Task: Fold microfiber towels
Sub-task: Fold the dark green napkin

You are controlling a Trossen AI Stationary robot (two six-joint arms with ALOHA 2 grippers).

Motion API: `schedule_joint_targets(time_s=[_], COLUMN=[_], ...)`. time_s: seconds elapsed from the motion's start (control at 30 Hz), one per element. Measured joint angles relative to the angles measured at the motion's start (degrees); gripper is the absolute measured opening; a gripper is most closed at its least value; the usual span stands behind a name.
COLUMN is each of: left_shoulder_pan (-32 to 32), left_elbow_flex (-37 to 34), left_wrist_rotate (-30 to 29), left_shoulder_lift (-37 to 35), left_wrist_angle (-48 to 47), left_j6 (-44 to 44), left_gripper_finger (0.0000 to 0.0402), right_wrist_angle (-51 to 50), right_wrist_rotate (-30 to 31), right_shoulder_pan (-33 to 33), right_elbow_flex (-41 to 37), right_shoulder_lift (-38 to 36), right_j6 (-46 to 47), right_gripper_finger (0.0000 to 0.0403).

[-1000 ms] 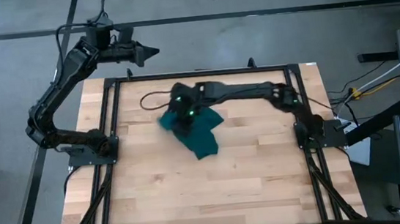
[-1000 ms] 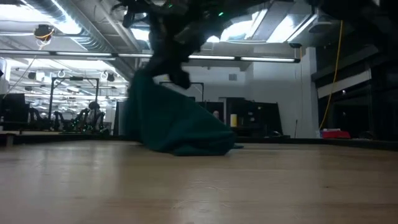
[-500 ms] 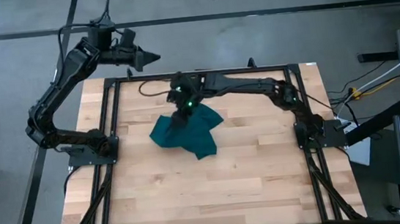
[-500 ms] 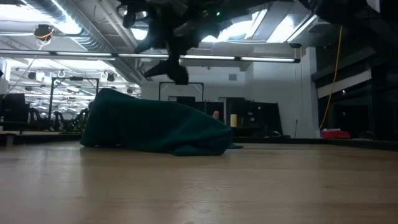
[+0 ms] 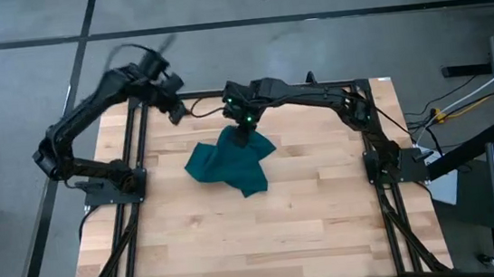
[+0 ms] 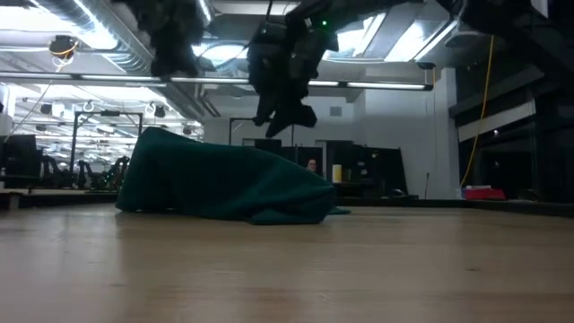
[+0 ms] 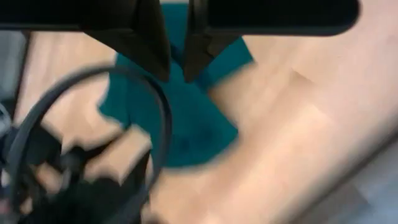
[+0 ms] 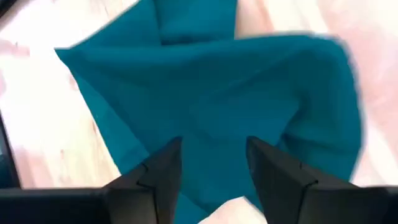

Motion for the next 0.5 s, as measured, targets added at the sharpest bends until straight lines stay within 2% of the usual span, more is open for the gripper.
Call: schedule_joint_targets(time_s=[0.1,0.23,0.33,0.43,0.5], left_shoulder_pan=[-2.6,-6.5,-9.5,-12.2,-13.6], left_elbow_flex=[-6.6,-15.0,-20.1,-25.1,-28.1], left_wrist_rotate=[2.4,2.2,3.4,4.0,4.0], left_shoulder_lift=[0.3,0.3,0.3,0.3,0.6], left_wrist_angle=[-0.2,0.6,4.3,12.2,17.9], left_j6=[0.2,0.3,-1.3,-4.9,-7.9], left_gripper_finger=[0.0072,0.01,0.0111,0.0113,0.0112], right_wrist_angle=[0.4,0.7,3.0,5.9,7.3], right_wrist_rotate=[-2.2,-2.9,-3.5,-2.3,-0.9], right_shoulder_pan=[0.4,2.6,4.0,4.5,4.5], right_elbow_flex=[-2.7,-5.8,-7.0,-8.5,-10.0], right_shoulder_lift=[-0.2,-0.4,-0.6,-0.6,-0.6], right_j6=[0.2,-0.3,0.2,1.4,2.5], right_gripper_finger=[0.0165,0.0153,0.0136,0.01,0.006])
